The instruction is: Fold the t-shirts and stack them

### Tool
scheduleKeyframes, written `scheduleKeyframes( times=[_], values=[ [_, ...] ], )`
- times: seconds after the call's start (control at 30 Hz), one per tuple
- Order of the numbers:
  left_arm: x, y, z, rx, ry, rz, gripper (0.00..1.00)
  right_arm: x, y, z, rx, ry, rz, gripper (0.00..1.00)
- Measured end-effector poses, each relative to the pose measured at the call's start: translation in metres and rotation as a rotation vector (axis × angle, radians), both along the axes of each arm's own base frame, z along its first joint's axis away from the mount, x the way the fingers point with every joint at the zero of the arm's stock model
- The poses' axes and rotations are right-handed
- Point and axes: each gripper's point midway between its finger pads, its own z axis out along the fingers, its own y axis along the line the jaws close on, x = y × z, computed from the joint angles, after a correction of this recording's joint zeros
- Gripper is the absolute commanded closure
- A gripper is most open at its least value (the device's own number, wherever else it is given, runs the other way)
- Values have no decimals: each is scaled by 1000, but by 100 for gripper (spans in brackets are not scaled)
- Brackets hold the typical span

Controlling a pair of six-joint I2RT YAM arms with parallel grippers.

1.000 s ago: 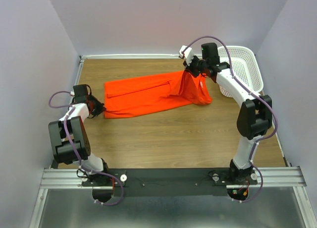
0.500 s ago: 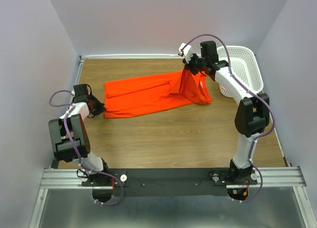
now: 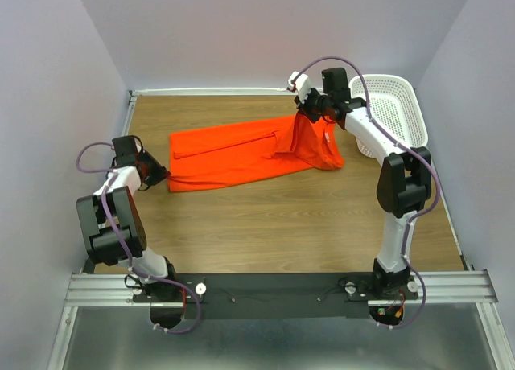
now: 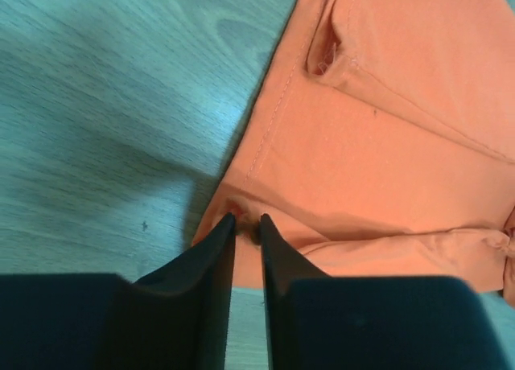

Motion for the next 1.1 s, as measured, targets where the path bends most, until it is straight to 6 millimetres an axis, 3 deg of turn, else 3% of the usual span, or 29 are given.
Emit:
scheduleKeyframes(
  times=[0.07, 0.1, 0.37, 0.63, 0.87, 1.1],
  values=[
    [1, 4, 6, 10, -22, -5, 55, 0, 0, 0, 0, 0, 0, 99],
    [1, 6, 11, 17, -37, -6, 33, 0, 0, 0, 0, 0, 0, 99],
    [9, 17, 69, 111, -229, -35, 32, 3, 1, 1, 0, -4, -1, 99],
    [-12, 2, 113, 191, -430, -118, 31, 13, 1, -6, -10, -5, -19, 99],
    [-20, -5, 130, 216, -497, -154, 31, 29, 1, -14, -13, -2, -52, 99],
    [-22, -9, 130, 218, -503, -175, 31, 41, 2, -27, -14, 12, -80, 100]
  ],
)
